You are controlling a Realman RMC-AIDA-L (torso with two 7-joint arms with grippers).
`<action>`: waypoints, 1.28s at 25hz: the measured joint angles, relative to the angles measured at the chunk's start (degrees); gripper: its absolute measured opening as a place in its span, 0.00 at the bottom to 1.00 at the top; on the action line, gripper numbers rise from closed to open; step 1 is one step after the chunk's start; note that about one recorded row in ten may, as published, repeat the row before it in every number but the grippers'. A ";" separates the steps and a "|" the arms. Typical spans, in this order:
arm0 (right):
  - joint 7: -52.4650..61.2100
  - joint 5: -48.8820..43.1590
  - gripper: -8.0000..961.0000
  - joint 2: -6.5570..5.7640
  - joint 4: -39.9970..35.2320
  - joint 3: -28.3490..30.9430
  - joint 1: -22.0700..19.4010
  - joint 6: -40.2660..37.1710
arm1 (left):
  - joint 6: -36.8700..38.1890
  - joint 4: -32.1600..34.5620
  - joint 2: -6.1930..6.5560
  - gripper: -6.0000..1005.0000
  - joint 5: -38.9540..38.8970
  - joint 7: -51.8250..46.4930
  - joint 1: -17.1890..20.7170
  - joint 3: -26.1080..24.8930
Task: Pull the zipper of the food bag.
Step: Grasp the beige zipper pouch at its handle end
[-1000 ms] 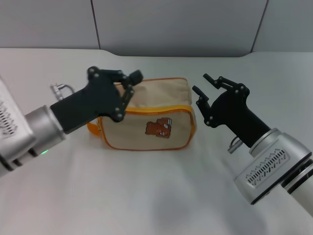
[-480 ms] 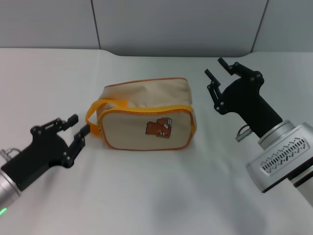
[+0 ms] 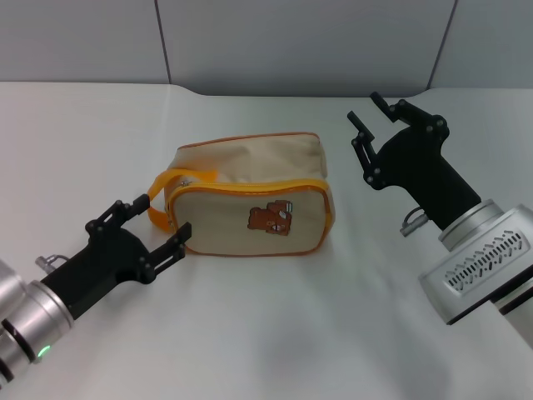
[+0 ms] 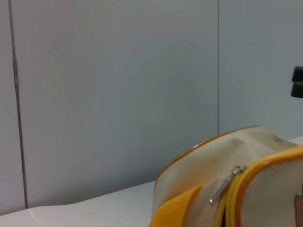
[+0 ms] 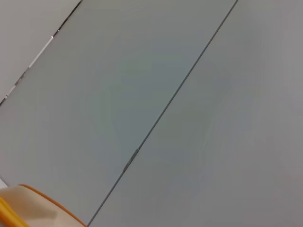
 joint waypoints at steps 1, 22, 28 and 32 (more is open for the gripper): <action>0.00 0.00 0.32 -0.01 -0.07 0.00 0.02 0.00 | -0.27 -0.37 0.00 0.65 0.00 0.00 -0.38 -0.28; 0.03 -0.04 0.32 -0.06 -0.64 0.00 0.16 0.00 | -0.76 -5.31 0.00 0.47 0.79 2.98 -3.21 -3.60; 0.03 -0.04 0.32 -0.05 -0.55 0.00 0.13 -0.03 | -0.72 -5.89 0.00 0.37 1.34 3.02 -3.76 -3.69; 0.03 0.13 0.32 -0.06 -0.56 0.00 0.09 -0.20 | -0.67 -6.34 0.00 0.31 1.37 3.02 -4.43 -3.97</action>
